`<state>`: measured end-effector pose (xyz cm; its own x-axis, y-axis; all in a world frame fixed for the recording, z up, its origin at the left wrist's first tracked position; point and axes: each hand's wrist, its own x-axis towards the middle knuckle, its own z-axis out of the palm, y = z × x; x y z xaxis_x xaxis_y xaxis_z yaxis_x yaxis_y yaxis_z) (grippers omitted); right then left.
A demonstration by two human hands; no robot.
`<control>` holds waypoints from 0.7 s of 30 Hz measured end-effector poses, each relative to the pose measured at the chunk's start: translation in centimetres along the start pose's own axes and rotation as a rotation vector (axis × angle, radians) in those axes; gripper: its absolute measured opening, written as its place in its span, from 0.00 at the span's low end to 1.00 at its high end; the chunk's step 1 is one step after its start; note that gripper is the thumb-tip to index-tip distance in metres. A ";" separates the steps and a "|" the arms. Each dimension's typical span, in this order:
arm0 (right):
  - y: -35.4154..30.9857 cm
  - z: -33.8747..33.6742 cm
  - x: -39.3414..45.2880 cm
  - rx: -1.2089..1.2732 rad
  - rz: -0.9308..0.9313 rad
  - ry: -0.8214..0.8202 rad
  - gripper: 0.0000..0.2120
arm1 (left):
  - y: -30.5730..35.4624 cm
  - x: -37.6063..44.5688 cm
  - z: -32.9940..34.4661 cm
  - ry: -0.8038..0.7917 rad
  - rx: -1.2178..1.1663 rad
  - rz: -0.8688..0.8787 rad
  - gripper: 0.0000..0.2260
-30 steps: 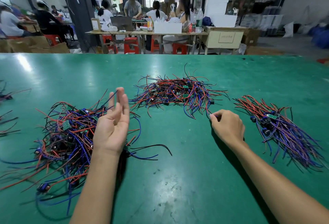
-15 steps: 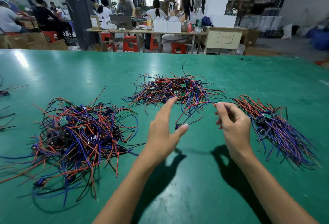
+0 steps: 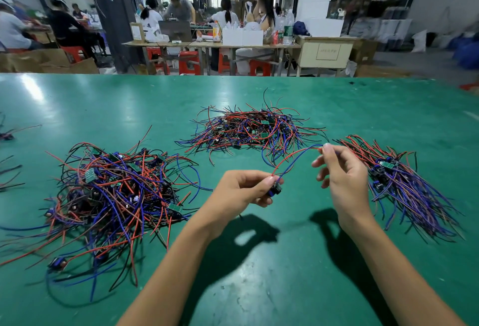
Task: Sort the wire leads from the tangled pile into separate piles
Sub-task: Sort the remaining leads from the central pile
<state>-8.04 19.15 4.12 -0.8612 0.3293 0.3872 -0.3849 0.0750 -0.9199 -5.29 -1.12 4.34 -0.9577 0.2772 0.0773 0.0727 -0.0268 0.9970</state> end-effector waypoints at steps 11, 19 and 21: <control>5.1 1.1 -0.6 -0.928 -0.110 -0.511 0.23 | 2.8 -0.8 -9.1 0.478 -1.221 0.329 0.16; 4.5 0.8 -0.6 -1.005 -0.223 -0.409 0.05 | 2.1 -0.6 -8.8 0.565 -1.174 0.177 0.12; 3.8 1.1 -0.8 -0.803 -0.237 -0.428 0.01 | 2.0 -0.3 -7.2 0.496 -0.853 0.080 0.12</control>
<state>-9.17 18.09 0.33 -0.8999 -0.1394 0.4132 -0.3588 0.7751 -0.5201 -6.91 -8.17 6.25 -0.9809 -0.1843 -0.0614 0.1039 -0.7648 0.6359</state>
